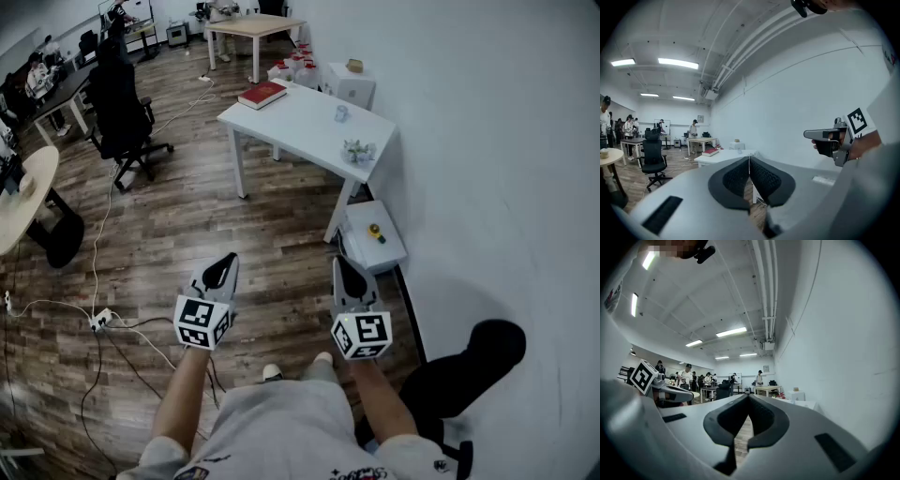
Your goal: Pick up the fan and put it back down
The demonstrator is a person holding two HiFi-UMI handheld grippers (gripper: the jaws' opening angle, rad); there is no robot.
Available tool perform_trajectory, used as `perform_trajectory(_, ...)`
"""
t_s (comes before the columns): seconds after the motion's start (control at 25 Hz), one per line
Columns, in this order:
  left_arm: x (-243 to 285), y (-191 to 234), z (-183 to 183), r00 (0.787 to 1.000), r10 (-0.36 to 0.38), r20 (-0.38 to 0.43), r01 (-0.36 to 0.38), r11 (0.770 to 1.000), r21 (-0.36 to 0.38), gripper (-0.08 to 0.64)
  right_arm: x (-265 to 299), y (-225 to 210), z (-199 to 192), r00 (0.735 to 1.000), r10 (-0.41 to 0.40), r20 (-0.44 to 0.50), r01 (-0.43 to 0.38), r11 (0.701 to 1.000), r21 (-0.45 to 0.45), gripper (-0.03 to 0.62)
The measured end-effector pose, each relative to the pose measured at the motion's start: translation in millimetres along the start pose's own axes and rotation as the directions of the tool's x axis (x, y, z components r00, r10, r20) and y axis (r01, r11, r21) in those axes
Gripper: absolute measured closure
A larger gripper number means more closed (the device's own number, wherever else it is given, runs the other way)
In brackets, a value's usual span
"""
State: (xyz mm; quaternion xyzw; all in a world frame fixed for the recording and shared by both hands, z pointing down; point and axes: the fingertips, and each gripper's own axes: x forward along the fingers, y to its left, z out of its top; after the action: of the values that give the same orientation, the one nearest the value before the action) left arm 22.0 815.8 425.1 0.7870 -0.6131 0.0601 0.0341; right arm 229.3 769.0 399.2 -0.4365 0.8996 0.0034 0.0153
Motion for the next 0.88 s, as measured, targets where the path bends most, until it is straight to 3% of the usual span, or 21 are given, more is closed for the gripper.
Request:
perform_trajectory(0.64,-3.7,2.7,-4.0,1.000,-0.025,-0.015,0.025,1.000,0.006,0.554,0.2,2.1,-3.7,1.000,0.000,-0.007,0.000,1.000,0.004,0.575)
perform_trajectory(0.8,-3.9,4.3,-4.5,1.000,-0.026,-0.010,0.025,1.000,-0.002,0.554,0.6,4.4,-3.3,1.000,0.002,-0.018,-0.003,1.000,-0.009,0.527)
perform_trajectory(0.88,-1.4,6.8,-4.5,1.000,-0.029,-0.011,0.029,1.000,-0.001,0.554,5.7,4.8,-6.9,1.000,0.006,-0.026,-0.007,1.000,-0.019,0.474)
